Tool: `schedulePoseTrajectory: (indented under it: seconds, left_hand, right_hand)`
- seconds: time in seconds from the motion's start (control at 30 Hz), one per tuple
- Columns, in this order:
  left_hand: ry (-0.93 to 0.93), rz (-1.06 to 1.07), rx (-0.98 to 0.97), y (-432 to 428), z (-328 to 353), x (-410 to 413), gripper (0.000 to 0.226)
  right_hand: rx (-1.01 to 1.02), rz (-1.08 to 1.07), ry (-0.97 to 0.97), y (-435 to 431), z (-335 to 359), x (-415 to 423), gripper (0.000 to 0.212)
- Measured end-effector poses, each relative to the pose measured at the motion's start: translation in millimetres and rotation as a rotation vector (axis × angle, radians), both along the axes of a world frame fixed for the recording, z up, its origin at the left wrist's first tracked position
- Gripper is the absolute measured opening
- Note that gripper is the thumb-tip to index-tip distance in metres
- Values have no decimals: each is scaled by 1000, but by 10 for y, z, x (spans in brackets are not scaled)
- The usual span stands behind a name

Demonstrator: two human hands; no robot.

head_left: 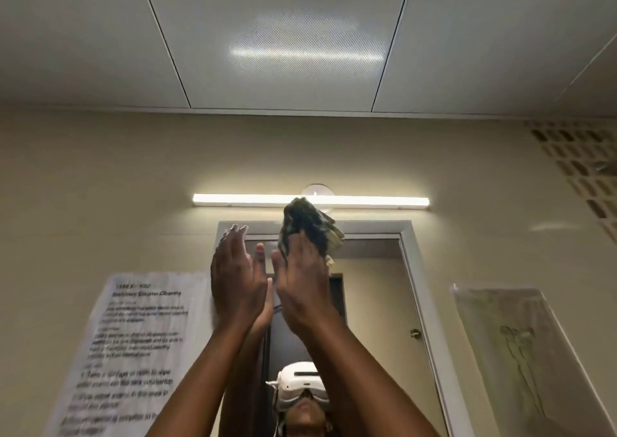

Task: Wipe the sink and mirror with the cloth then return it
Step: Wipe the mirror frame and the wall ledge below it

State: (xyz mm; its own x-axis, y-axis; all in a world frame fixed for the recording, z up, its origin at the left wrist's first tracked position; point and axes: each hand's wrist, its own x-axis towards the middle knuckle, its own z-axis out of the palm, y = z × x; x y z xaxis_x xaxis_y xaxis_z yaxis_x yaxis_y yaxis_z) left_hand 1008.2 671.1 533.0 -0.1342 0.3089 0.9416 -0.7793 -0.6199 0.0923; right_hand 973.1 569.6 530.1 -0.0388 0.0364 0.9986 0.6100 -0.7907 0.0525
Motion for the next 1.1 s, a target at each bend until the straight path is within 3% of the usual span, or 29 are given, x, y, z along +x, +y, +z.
schedulePoseTrajectory:
  seconds: [0.13, 0.23, 0.33, 0.43, 0.57, 0.7, 0.9, 1.1]
  left_hand:
    - [70, -79, -177, 42, 31, 220, 58]
    - [114, -136, -255, 15, -23, 304, 65]
    - [70, -198, -278, 21, -23, 314, 68]
    - [16, -237, -263, 35, -35, 319, 68]
    - [-18, -234, -267, 23, -41, 336, 58]
    - [-57, -161, -204, 38, -50, 347, 66]
    - [-67, -141, -188, 75, -41, 417, 68]
    - [-74, -116, -194, 64, -38, 443, 68]
  right_hand:
    - [-159, -238, 64, 249, 553, 165, 24]
    - [-257, -399, -61, 348, 772, 329, 55]
    - [-268, -359, -60, 442, 893, 456, 64]
    - [-310, -401, -49, 602, 973, 599, 58]
    - [-333, -497, -132, 692, 1063, 644, 34]
    - [-292, -469, -203, 566, 1114, 646, 35]
    - [-272, -564, -151, -324, 1158, 511, 46]
    - [-34, -771, -151, -1761, 1061, 150, 56]
